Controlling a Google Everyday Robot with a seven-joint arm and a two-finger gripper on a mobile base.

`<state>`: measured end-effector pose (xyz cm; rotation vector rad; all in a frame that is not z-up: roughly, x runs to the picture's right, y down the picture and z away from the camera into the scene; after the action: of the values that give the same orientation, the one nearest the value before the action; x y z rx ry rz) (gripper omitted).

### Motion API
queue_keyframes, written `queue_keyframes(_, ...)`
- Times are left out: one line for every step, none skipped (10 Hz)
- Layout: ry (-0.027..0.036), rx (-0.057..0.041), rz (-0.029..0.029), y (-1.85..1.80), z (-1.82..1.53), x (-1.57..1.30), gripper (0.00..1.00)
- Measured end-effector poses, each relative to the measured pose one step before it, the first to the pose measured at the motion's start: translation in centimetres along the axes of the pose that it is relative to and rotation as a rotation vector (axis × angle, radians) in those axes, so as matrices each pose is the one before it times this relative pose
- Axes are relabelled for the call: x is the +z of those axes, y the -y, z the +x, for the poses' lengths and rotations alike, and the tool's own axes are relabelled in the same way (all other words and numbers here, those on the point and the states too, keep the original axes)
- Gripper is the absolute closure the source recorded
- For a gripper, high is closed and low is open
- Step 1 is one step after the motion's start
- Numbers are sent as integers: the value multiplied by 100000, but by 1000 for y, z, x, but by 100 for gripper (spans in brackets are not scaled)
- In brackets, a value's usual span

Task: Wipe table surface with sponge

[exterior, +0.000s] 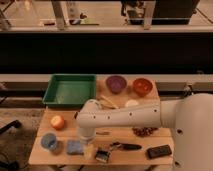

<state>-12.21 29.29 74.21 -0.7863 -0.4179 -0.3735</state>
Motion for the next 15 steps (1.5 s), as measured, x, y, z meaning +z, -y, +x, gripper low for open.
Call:
queue_keyframes(-371,-1119,-369,-219,-157,189,20)
queue_keyframes(-459,-2018,-506,-163,-454,387,20)
queue_keyframes(-564,-2093,-329,70,-428,487,20)
queue_keyframes(-247,-768,142,168,-73,294,20)
queue_keyframes(45,-289,531,257,36,326,20)
queue_keyframes(658,-147,1957,451,18,151,20)
queue_keyframes(568,192,2311,431,209,-101,20)
queue_keyframes(419,333,2208,468,208,-272,20)
queue_keyframes(280,51,1352,220,171,-169,20)
queue_keyframes(-90,-11,1782,211,394,-293,21)
queue_keyframes(72,150,1234,73,196,-233,26)
queue_keyframes(-8,-127,354,15,41,-37,33)
queue_keyframes(-67,-469,-39,-39,-96,74,37)
queue_keyframes(-196,-576,-725,-185,-121,236,38)
queue_keyframes(-21,-732,-1114,-220,-336,394,38)
